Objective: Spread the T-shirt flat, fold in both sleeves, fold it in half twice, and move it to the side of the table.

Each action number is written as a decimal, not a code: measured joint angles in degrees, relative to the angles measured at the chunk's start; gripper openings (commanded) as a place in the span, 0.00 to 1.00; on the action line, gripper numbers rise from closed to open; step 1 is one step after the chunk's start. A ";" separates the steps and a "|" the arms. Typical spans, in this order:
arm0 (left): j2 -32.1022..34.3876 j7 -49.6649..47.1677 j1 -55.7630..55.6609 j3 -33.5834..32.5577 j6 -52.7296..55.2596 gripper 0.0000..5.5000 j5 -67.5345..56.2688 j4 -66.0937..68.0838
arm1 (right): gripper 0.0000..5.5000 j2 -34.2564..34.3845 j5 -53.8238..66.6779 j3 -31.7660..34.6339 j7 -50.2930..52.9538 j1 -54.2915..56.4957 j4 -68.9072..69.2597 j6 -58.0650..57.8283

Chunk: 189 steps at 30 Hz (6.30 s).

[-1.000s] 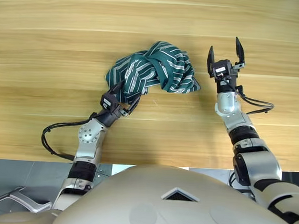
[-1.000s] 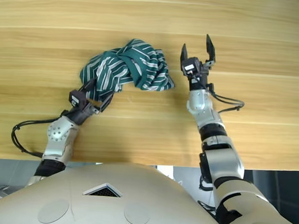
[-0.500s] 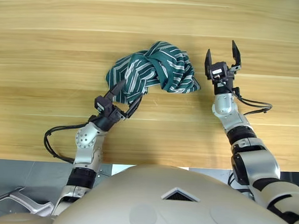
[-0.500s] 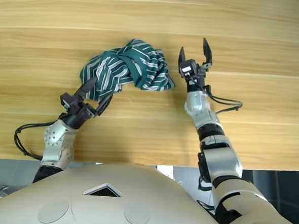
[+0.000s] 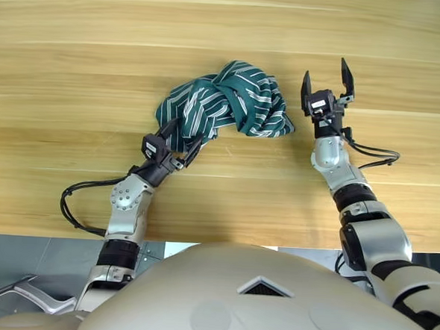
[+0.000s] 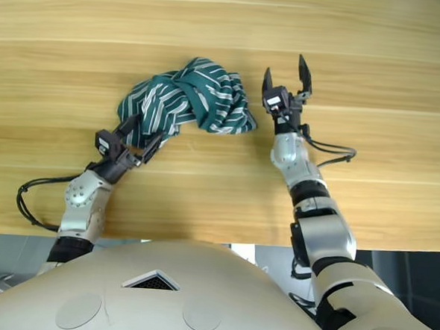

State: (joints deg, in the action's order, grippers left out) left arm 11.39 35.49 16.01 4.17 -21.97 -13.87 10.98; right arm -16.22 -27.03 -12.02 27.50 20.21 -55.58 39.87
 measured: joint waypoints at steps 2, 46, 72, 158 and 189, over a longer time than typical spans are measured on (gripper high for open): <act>-0.16 0.35 0.16 -0.23 0.01 0.52 -1.45 -0.80 | 0.68 0.04 -0.23 -0.20 0.03 0.23 -0.27 0.00; 0.16 -1.13 -2.06 -2.24 3.58 0.32 -0.98 0.47 | 0.68 0.15 -0.94 -0.43 0.68 0.55 -0.68 0.13; -2.64 1.48 -6.55 -6.48 -0.55 0.00 -7.06 -2.07 | 0.68 -18.13 12.43 -5.97 -39.91 -30.42 46.26 1.45; 24.18 -1.42 -11.38 10.47 -39.45 0.00 1.89 27.14 | 0.00 -33.26 24.61 -13.26 -37.23 -26.52 30.67 18.21; 16.54 20.31 7.93 -9.03 -20.66 0.52 -25.87 1.03 | 0.49 -33.55 39.76 3.56 -61.36 -43.65 63.64 0.42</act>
State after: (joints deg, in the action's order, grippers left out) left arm 27.93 55.80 23.94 -4.87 -42.63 -39.74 12.01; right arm -49.77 12.73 -8.46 -33.87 -23.44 8.06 40.29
